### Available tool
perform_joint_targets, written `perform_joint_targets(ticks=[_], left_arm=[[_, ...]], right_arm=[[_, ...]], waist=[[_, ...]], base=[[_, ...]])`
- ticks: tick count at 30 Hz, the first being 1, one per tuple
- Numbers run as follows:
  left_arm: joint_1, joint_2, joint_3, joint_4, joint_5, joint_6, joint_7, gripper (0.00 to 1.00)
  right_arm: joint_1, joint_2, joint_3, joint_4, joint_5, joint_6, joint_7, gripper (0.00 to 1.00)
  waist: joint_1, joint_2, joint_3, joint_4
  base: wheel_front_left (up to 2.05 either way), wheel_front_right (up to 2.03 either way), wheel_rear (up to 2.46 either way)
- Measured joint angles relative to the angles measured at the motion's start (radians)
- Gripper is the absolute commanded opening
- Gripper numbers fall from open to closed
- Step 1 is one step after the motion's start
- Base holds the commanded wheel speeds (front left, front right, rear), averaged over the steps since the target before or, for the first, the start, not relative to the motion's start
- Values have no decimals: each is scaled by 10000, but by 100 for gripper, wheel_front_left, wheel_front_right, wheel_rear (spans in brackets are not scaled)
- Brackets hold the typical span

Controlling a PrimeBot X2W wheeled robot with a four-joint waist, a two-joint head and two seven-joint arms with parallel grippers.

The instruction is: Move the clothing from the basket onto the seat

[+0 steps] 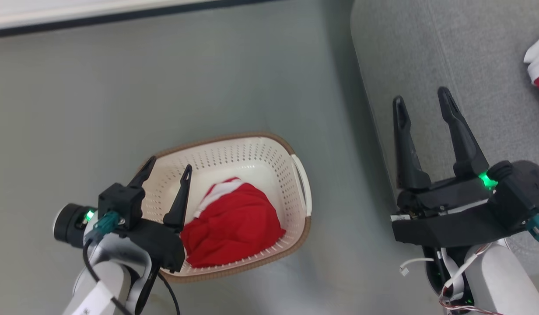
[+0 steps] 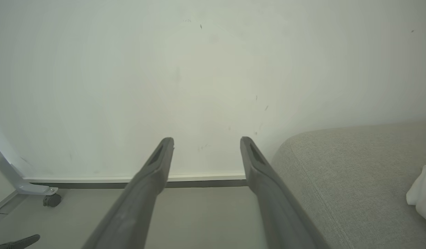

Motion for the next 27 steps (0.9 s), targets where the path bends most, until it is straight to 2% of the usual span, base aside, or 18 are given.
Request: perform_joint_targets(ticks=[5,14,27], left_arm=[[-662,58,-234,585,21,-385,328,100],[-1890,324,-382,1837,-25,-731,1064,100],[-2962,217,-500,3753,-533,-901,2056,100]], right_arm=[[-530,203,228,-153,-190,0,-17,100],[-1449,414,546,-236,-293,0,-201,100],[-1814,520,612,194,-293,0,-683,100]], waist=[[-1,0,740,-275],[-1,1,2086,-737],[-2,0,3377,-1202]], base=[[0,0,0],[0,0,0],[0,0,0]])
